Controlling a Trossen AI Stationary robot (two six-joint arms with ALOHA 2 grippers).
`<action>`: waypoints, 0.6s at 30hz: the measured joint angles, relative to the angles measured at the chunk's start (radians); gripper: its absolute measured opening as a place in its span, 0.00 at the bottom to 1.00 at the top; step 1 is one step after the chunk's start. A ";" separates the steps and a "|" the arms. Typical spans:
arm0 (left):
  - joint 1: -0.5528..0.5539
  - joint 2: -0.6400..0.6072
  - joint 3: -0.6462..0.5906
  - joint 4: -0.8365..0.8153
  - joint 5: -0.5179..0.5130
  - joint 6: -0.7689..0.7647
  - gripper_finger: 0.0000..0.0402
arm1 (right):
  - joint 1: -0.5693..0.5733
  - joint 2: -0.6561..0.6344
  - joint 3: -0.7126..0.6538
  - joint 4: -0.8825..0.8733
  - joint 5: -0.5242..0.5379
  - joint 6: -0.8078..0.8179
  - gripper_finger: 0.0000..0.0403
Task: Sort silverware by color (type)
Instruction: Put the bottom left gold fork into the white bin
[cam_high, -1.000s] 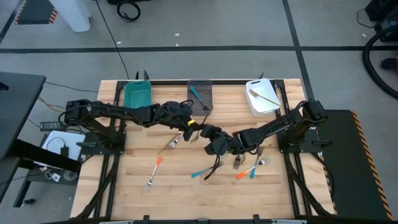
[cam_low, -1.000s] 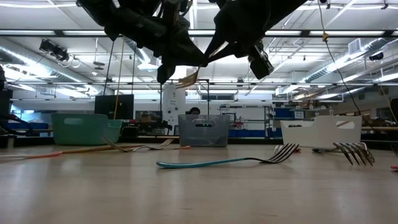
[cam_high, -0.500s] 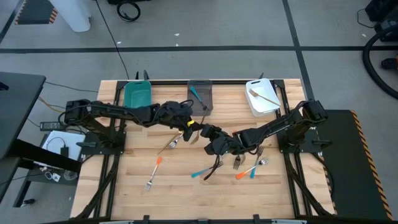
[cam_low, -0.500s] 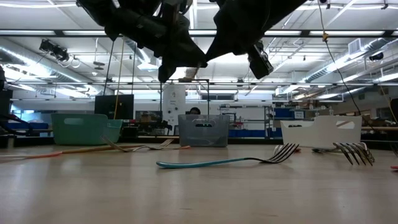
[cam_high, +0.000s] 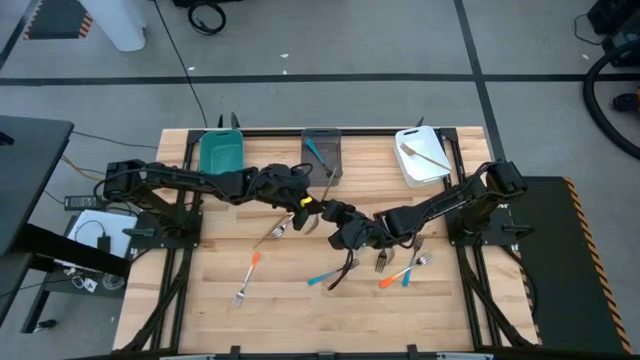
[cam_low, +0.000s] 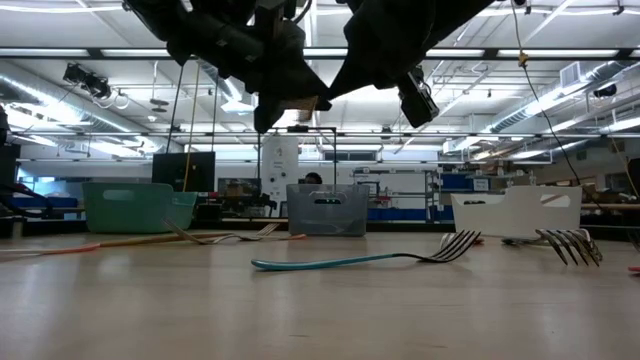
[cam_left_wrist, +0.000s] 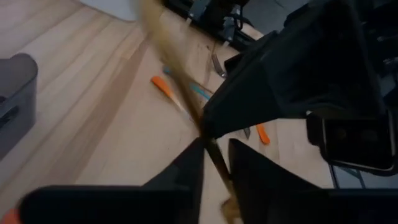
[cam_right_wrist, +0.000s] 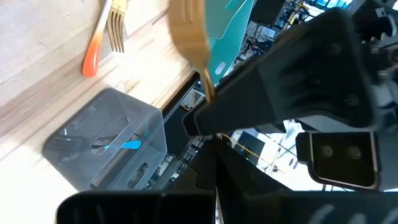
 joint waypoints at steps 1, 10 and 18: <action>0.002 0.000 0.000 -0.007 0.000 0.000 0.13 | 0.001 0.000 0.000 -0.001 0.005 0.000 0.01; 0.009 0.000 0.000 -0.018 -0.006 -0.007 0.07 | 0.001 0.000 0.000 0.014 0.047 0.009 0.10; 0.007 0.000 0.000 -0.024 0.003 -0.028 0.07 | 0.022 0.000 0.000 0.014 0.073 0.008 0.31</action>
